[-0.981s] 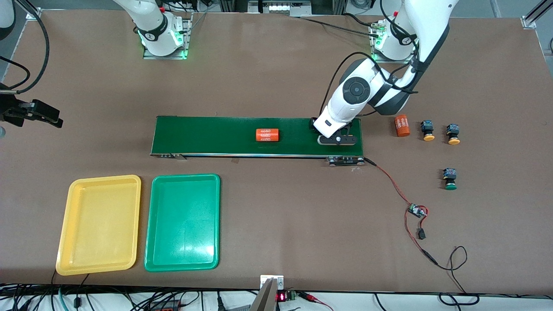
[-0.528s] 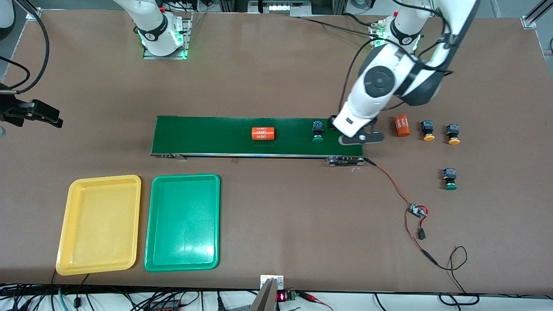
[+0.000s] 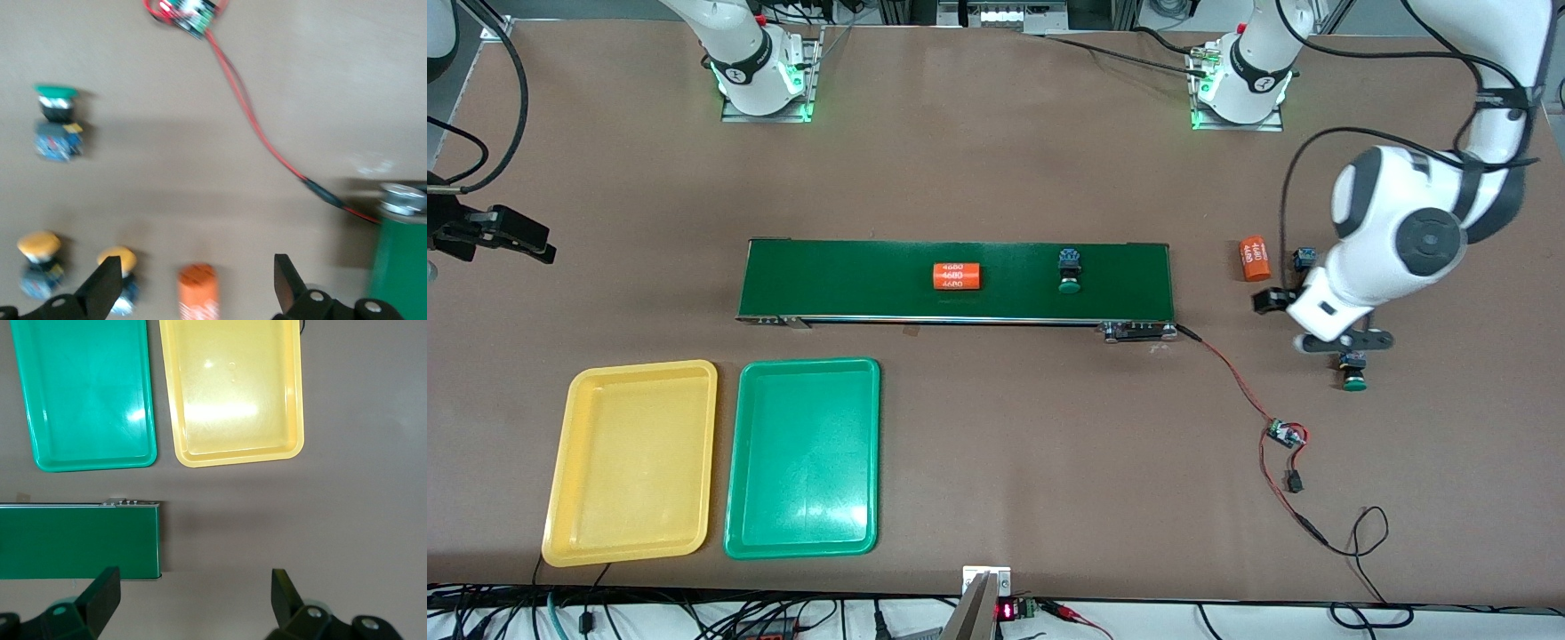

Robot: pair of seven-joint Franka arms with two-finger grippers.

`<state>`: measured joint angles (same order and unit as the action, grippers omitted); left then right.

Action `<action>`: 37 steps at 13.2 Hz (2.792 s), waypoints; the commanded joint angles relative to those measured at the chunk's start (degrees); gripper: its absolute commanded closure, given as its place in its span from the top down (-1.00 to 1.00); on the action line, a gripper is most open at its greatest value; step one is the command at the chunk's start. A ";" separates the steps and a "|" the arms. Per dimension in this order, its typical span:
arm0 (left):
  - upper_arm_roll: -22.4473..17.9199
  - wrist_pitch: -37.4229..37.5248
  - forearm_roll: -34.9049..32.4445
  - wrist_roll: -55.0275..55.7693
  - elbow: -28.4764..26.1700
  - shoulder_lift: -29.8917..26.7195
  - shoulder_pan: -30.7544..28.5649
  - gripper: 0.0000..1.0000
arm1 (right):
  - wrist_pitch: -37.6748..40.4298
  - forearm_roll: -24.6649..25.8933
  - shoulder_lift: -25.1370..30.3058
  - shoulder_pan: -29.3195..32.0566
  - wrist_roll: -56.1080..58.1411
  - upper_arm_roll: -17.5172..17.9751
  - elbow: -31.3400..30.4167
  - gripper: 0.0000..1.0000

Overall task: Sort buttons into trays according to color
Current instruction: 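Move the left gripper over the second green button, then grasp the second green button with the left gripper, then place the second green button on the conveyor belt, open the left gripper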

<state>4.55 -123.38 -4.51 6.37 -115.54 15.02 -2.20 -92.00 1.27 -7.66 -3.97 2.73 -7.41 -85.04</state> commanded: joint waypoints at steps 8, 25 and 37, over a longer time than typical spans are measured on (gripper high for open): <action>-11.23 -19.69 0.38 -19.90 1.63 12.92 -1.22 1.00 | -0.20 -1.26 0.46 -0.16 -0.19 0.20 -0.04 1.00; -11.15 -22.27 2.31 -20.52 1.72 16.45 -3.33 -0.50 | 0.07 -1.09 0.81 0.11 0.78 0.11 0.14 1.00; 12.03 9.91 3.28 0.28 9.81 7.30 -2.37 -0.65 | -0.20 -1.18 0.46 -0.07 0.78 0.20 0.14 1.00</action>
<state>12.67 -114.77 -1.97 2.15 -105.71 23.08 -4.59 -92.14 0.55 -7.56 -4.10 2.83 -7.30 -84.89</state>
